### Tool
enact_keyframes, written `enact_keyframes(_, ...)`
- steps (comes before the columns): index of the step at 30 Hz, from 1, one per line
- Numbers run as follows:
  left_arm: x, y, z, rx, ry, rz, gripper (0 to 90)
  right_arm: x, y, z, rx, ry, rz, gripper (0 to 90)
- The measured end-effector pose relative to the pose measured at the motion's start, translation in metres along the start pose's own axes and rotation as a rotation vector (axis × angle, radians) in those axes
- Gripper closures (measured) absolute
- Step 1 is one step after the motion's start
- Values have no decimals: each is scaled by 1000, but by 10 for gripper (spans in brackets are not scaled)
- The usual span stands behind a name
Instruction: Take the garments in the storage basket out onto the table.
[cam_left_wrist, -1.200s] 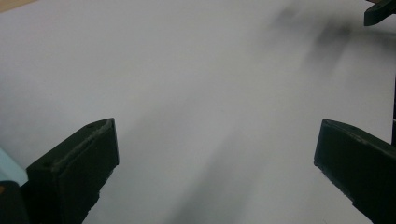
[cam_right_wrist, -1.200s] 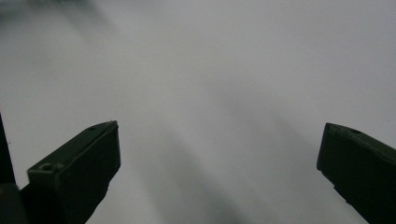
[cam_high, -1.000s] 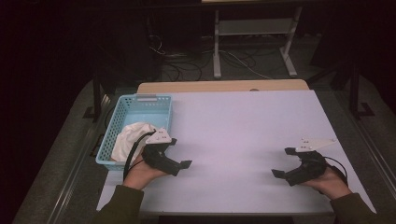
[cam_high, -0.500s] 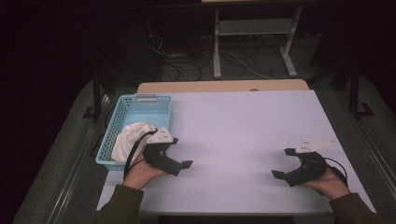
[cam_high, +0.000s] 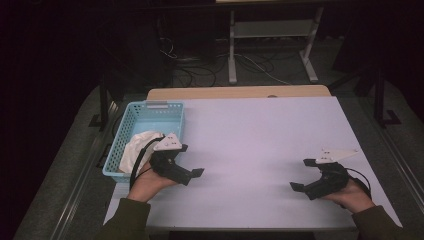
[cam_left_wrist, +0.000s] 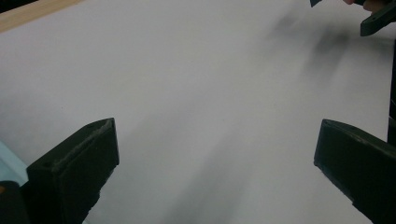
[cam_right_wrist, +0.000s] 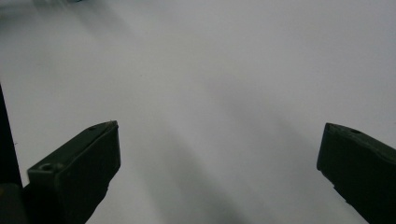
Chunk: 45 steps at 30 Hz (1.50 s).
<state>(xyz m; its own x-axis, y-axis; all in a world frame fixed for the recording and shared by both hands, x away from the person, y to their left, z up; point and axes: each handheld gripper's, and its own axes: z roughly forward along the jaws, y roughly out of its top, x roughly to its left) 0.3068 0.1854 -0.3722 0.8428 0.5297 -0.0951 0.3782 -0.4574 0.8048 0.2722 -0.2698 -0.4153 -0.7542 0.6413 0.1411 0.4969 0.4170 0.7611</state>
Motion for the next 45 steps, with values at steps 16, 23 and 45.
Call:
enact_keyframes(16, 3, 7, 0, 8, 3, 13, 0, 1, 0, 0, -7, -1, -5, 0)
enact_keyframes(23, 8, 12, -3, 5, 13, 11, 0, 1, 1, 1, -7, 1, -1, 0)
enact_keyframes(45, 29, 31, -13, -33, 56, 10, 0, 0, 1, 2, -15, 4, 3, 0)
